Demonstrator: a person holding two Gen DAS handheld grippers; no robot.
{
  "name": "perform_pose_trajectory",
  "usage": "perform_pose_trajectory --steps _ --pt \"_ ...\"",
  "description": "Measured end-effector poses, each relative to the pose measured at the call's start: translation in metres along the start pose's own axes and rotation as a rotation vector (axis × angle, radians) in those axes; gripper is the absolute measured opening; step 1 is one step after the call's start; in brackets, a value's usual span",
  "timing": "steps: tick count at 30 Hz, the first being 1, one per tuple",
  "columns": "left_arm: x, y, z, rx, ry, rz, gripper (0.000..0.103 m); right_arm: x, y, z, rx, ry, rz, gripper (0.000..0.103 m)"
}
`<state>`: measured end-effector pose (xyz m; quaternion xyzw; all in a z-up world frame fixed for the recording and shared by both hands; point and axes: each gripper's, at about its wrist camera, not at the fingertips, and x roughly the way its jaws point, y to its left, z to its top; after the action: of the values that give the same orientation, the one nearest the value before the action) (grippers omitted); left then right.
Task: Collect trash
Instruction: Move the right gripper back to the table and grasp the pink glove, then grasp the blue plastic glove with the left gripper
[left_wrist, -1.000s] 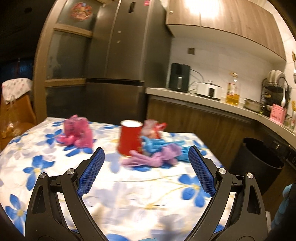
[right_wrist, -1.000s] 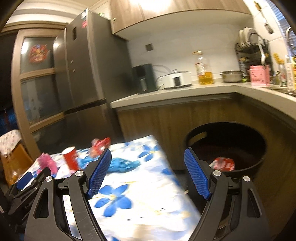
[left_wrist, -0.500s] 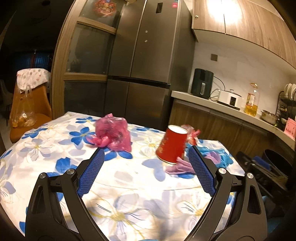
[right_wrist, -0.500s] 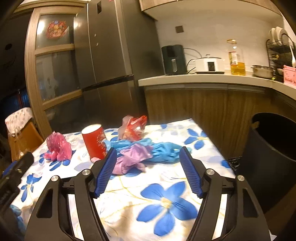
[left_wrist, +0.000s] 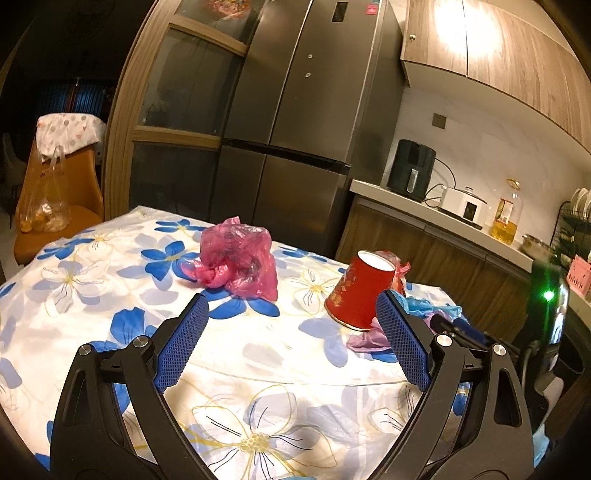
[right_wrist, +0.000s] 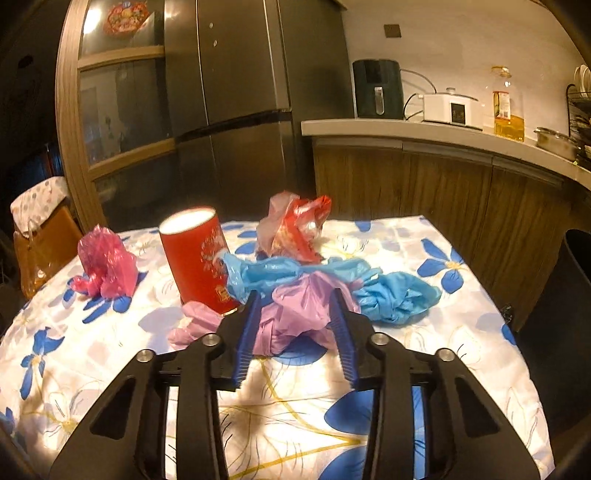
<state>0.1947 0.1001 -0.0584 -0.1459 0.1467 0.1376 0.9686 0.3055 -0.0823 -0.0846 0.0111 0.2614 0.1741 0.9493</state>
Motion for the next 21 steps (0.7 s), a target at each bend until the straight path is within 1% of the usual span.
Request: perform_pose_trajectory --steps 4,5,6,7,11,16,21 --pt "0.001 0.0 -0.001 0.005 0.005 0.001 0.09 0.009 -0.004 -0.003 0.014 0.043 0.017 0.018" --pt "0.002 -0.001 -0.001 0.009 0.007 0.002 0.09 0.01 -0.003 -0.004 0.012 0.049 0.021 0.011" --pt "0.002 -0.001 -0.001 0.011 0.007 0.003 0.09 0.01 -0.002 -0.004 0.007 0.049 0.028 0.006" --pt "0.001 -0.002 -0.001 0.014 0.006 0.004 0.09 0.009 0.0 -0.004 0.001 0.045 0.032 0.004" --pt "0.001 -0.005 0.0 0.026 0.005 0.007 0.09 -0.008 0.004 -0.003 -0.018 0.0 0.052 0.002" --pt "0.004 -0.013 -0.001 0.04 0.01 0.0 0.09 -0.043 -0.012 -0.002 0.026 -0.059 0.073 0.002" --pt "0.02 -0.036 -0.002 0.046 0.027 -0.049 0.09 -0.078 -0.035 -0.004 0.077 -0.12 0.052 0.002"
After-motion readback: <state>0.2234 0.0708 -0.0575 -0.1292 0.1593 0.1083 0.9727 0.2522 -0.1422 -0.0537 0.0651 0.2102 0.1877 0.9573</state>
